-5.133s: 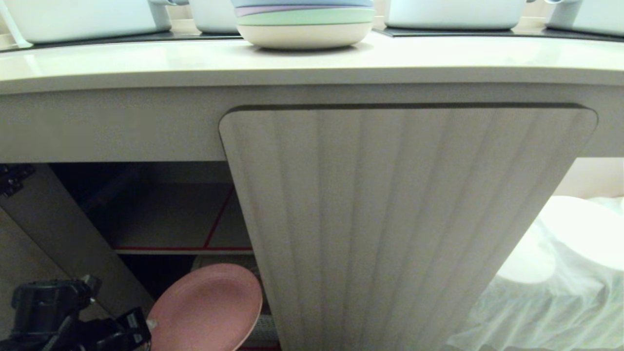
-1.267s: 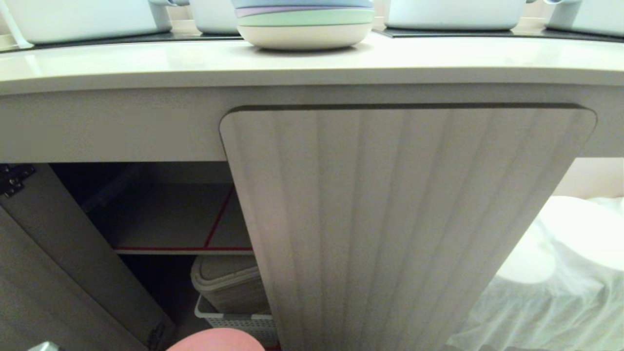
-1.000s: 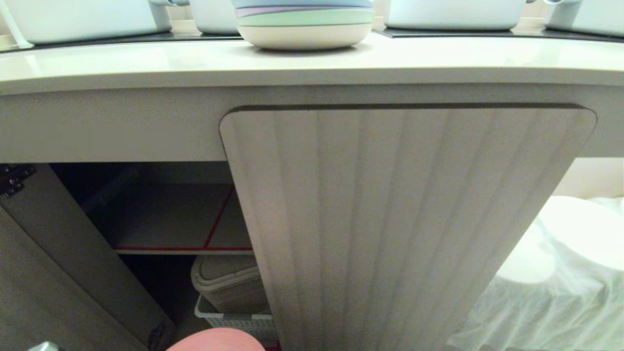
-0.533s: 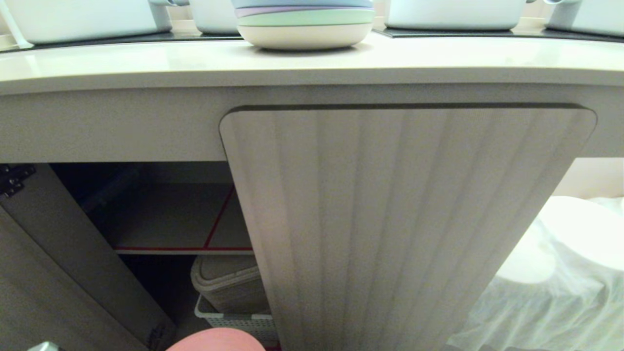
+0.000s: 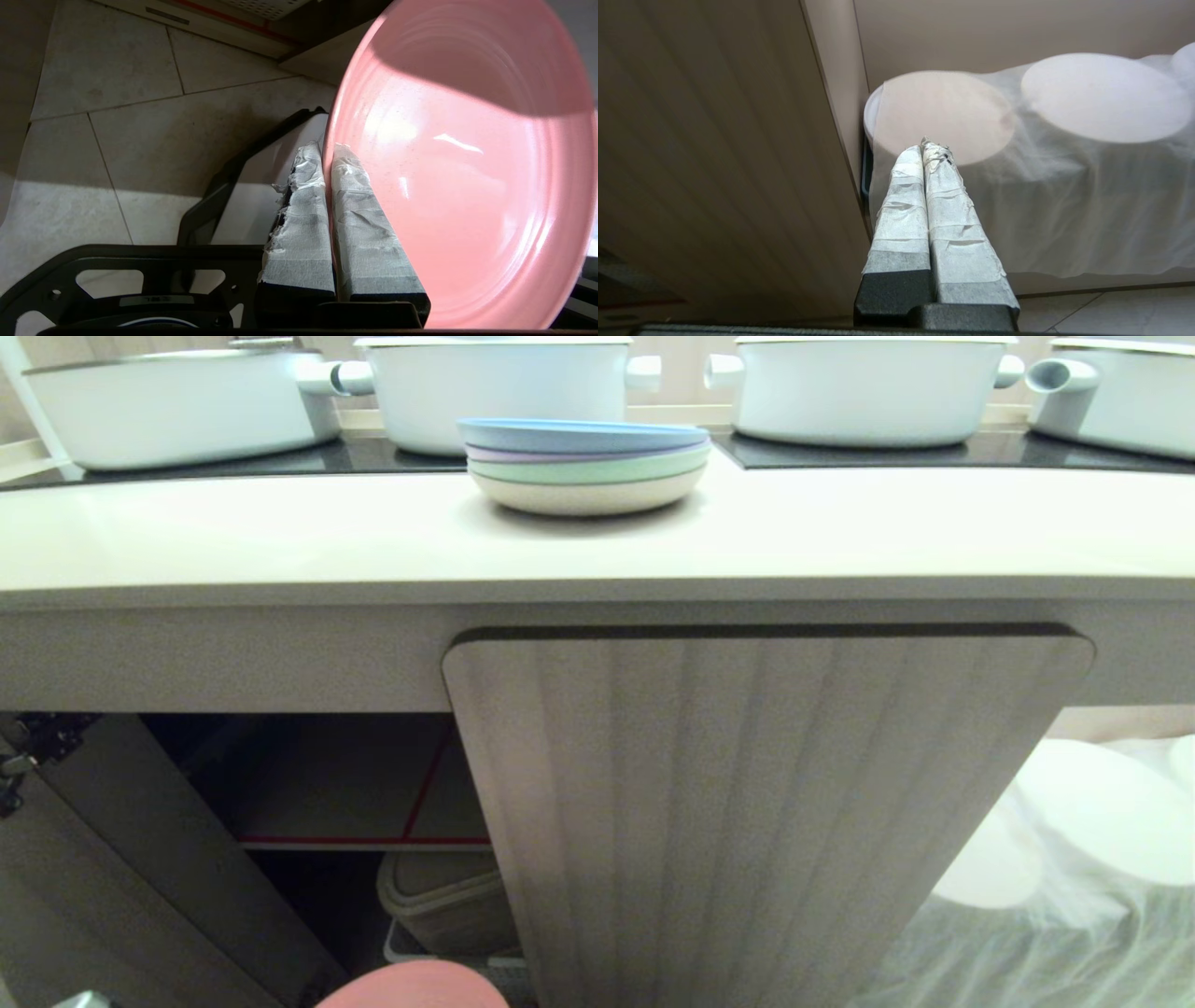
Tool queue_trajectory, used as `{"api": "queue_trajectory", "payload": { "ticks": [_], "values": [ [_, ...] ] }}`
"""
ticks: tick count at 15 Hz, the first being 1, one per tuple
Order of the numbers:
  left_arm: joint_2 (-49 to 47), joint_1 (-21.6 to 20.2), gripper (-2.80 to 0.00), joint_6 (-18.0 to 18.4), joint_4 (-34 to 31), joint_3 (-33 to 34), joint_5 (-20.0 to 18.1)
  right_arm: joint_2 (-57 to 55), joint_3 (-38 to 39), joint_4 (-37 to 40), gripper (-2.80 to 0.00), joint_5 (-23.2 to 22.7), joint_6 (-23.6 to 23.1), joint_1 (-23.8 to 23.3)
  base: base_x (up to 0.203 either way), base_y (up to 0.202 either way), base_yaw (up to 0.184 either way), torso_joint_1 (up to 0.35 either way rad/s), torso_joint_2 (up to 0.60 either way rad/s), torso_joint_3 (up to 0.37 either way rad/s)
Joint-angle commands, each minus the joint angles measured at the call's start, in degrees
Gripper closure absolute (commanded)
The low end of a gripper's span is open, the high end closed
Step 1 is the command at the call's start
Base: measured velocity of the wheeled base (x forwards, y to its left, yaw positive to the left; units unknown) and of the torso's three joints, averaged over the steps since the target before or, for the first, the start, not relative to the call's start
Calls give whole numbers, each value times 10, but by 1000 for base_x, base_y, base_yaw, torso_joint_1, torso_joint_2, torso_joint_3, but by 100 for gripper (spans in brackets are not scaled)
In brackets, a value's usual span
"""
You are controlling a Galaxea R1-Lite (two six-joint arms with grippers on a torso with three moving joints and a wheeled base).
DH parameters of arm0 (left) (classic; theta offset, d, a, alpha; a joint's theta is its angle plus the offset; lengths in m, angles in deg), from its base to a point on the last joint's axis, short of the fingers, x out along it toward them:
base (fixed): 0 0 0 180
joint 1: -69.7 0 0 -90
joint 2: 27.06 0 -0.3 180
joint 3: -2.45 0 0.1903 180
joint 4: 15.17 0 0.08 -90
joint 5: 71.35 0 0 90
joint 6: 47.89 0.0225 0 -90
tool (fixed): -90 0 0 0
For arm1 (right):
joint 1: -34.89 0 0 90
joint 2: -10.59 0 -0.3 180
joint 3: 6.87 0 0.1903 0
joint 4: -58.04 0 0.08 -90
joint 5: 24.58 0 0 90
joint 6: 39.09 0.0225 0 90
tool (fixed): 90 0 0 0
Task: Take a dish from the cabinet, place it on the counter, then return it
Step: Place it on the table
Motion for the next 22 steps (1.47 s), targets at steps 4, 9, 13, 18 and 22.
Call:
{"api": "queue_trajectory", "payload": {
  "ticks": [4,9,13,18,22],
  "values": [
    [-1,0,0,-14,1,0,1,0,0,0,0,0,0,0,0,0,0,182,-486,-289],
    [-1,0,0,-34,1,0,1,0,0,0,0,0,0,0,0,0,0,196,-489,-283],
    [-1,0,0,-34,1,0,1,0,0,0,0,0,0,0,0,0,0,216,-496,-277],
    [-2,1,0,-34,1,0,1,0,0,0,0,0,0,0,0,0,0,243,-517,-284],
    [-3,1,0,-34,1,0,0,0,0,0,0,0,0,0,0,0,0,255,-554,-293]
  ]
}}
